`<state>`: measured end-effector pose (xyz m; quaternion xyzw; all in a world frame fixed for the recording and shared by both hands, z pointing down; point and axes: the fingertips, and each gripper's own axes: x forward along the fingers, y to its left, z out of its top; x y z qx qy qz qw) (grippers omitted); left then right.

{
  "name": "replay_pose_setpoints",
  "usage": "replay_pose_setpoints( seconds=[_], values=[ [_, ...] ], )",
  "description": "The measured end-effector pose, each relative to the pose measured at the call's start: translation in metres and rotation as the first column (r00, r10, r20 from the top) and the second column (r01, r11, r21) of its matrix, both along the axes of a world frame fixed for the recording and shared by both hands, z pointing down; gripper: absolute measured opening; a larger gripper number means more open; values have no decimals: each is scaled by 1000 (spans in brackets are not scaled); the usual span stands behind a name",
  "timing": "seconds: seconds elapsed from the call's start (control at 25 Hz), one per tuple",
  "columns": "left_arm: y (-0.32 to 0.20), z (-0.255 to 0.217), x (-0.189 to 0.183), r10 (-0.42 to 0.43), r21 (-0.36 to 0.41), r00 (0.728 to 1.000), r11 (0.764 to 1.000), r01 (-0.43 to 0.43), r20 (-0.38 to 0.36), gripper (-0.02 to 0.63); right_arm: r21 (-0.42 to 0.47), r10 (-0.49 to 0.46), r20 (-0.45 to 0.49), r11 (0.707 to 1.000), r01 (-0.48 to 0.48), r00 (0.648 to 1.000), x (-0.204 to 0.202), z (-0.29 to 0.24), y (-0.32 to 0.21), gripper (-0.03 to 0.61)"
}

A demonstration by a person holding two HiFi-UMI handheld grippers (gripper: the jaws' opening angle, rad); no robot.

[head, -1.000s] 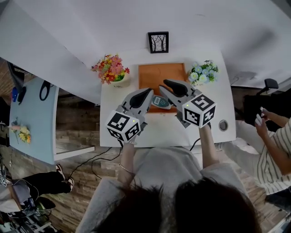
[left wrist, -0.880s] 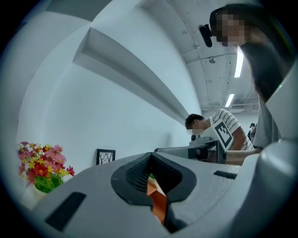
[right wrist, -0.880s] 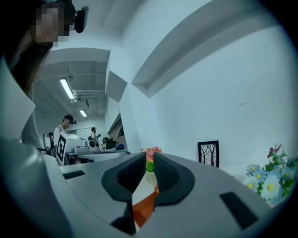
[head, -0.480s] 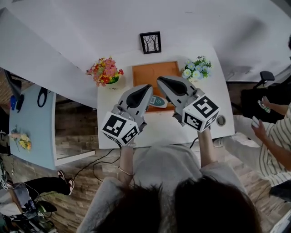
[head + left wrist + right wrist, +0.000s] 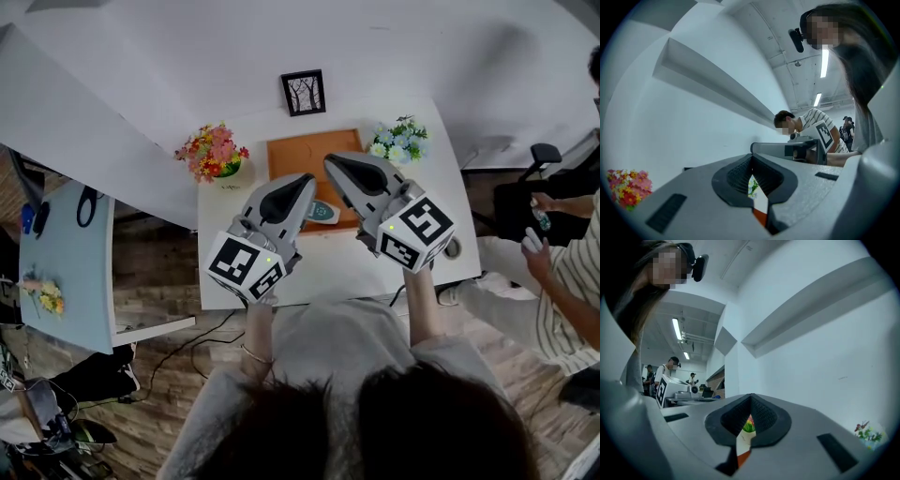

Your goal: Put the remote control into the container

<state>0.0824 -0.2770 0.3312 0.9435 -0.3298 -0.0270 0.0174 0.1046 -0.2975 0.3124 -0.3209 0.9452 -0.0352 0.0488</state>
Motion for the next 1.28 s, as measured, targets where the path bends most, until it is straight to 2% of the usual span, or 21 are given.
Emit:
replay_pose_setpoints(
  seconds=[0.2,0.52,0.84,1.28],
  values=[
    [2,0,6,-12,14,1000,1000,12,25,3,40,6,-50,999,-4,999,1,1,5,-2],
    [11,1,16,-24,30,999,999,24,24,3,66,-2,-47,998,5,999,12,5,15,-2],
    [18,11,25,-39,26,997,999,38,66,3,48,-15,-78,999,19,997,16,16,22,-2],
    [23,13,29,-54,28,995,998,51,79,3,51,-28,-127,998,34,992,21,25,30,-2]
  ],
)
